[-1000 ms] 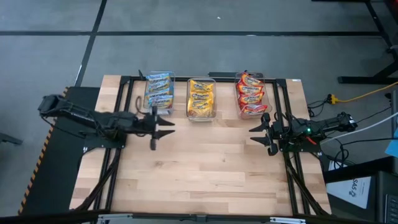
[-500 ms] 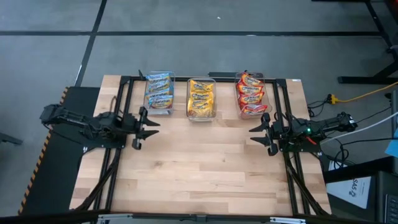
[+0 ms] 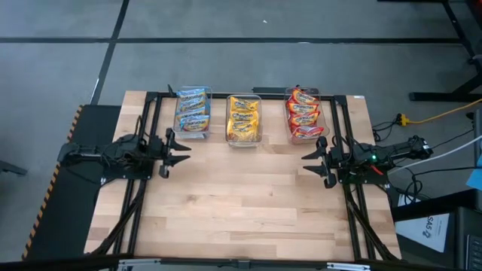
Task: Sort Maruchan noodles
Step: Return to Home Position
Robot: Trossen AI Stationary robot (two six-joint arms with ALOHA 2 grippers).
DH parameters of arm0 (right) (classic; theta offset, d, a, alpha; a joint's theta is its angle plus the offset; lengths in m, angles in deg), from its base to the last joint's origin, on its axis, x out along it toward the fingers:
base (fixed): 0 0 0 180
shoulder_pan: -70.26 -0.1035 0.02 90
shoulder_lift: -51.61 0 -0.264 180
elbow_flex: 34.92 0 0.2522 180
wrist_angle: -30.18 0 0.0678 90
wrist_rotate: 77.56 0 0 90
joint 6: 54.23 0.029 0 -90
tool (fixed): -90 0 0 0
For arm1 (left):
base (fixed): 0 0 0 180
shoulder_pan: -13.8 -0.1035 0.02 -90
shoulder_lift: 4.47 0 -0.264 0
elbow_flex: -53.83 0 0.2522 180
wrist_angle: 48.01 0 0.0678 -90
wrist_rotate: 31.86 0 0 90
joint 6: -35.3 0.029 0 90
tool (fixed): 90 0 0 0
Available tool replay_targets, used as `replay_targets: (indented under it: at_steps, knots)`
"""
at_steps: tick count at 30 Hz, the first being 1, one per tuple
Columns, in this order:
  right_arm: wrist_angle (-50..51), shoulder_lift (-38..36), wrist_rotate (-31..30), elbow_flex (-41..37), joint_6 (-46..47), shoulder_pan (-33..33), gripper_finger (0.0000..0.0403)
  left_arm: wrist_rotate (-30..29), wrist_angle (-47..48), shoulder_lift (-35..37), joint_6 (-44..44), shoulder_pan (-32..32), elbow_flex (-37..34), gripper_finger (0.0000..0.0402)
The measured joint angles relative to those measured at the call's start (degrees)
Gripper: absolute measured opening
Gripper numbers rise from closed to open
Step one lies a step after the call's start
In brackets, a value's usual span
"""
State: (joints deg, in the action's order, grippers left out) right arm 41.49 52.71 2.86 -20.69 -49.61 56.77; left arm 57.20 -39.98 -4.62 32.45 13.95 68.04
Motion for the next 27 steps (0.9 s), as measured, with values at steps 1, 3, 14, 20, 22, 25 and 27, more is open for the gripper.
replay_targets:
  at_steps: [1,3,14,20,22,25,27]
  knots:
    - [-0.01,0.0,0.02,0.0,0.0,0.0,0.0167,-0.08,0.1,0.01,-0.04,-0.35,-0.02,0.0125]
    - [-0.01,0.02,0.01,0.0,0.0,-0.01,0.0167,-0.33,-2.22,0.06,0.02,-0.86,0.0,0.0125]
    - [0.03,0.04,0.05,0.0,-0.02,-0.01,0.0167,-0.45,-1.21,-0.19,0.04,-1.17,0.0,0.0125]
    - [0.01,0.04,0.07,0.0,0.0,-0.01,0.0167,-0.45,-1.21,-0.21,0.04,-1.17,0.0,0.0125]
    - [0.01,0.04,0.08,0.0,-0.02,0.0,0.0167,-0.45,-1.2,-0.2,0.04,-1.17,0.0,0.0125]
    - [0.02,0.04,0.08,0.0,-0.01,-0.01,0.0167,-0.45,-1.21,-0.21,0.04,-1.17,0.0,0.0125]
    - [0.02,0.04,0.08,0.0,-0.02,0.0,0.0167,-0.45,-1.21,-0.21,0.04,-1.17,0.0,0.0125]
